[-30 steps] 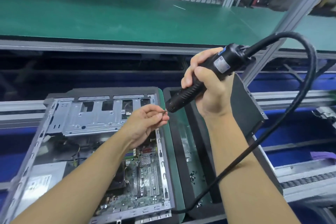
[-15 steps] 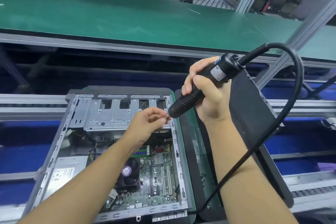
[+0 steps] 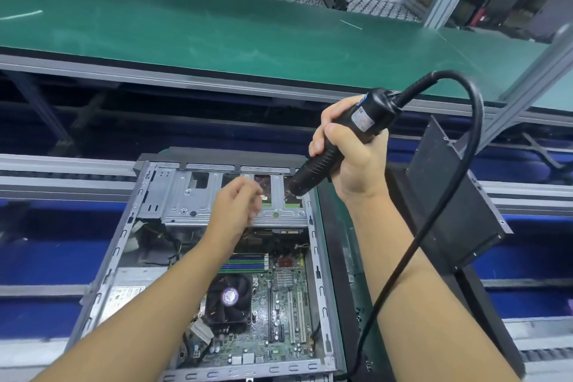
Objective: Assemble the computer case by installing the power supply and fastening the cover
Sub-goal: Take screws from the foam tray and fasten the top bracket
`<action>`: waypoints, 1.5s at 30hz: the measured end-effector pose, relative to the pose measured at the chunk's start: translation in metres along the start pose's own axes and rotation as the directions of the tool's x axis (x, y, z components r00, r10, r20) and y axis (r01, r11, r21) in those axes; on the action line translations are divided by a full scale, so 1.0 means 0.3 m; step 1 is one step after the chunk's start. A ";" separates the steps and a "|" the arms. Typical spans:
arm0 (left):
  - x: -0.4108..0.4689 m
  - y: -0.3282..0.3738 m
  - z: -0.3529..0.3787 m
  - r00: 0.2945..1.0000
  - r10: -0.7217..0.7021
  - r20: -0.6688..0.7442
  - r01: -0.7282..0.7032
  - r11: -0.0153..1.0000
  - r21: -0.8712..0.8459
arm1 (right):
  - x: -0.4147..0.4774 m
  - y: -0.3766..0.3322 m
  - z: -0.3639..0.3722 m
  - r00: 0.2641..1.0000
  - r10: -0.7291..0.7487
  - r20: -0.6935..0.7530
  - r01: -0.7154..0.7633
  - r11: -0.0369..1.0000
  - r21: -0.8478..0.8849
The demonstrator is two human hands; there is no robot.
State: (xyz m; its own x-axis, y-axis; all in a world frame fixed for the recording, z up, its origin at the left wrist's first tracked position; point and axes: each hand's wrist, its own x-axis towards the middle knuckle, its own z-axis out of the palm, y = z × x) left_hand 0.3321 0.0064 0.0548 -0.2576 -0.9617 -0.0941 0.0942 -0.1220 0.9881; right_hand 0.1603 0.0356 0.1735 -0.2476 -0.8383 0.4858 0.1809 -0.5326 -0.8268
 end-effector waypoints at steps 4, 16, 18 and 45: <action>-0.018 -0.053 -0.060 0.876 -0.426 0.226 0.419 0.905 0.079 | 0.034 0.052 0.016 1.000 0.023 0.015 -0.022 0.999 -0.032; 0.001 -0.219 -0.079 0.783 -0.618 0.065 0.572 0.675 -0.466 | 0.117 0.208 0.097 0.991 0.123 0.058 -0.117 0.988 -0.098; 0.011 -0.219 -0.061 0.782 -0.619 0.076 0.551 0.628 -0.549 | 0.122 0.231 0.099 0.988 0.143 0.052 -0.137 0.985 -0.101; 0.044 -0.265 -0.039 0.803 -0.516 0.298 0.565 0.502 -0.654 | 0.142 0.317 0.081 0.981 0.183 0.069 -0.171 0.973 -0.152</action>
State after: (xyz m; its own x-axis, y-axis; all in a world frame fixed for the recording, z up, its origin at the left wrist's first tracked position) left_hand 0.3326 0.0004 -0.0264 -0.5419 -0.6362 -0.5492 0.5307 -0.7657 0.3634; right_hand 0.1901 -0.0534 0.1224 -0.1439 -0.9277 0.3446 0.0736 -0.3573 -0.9311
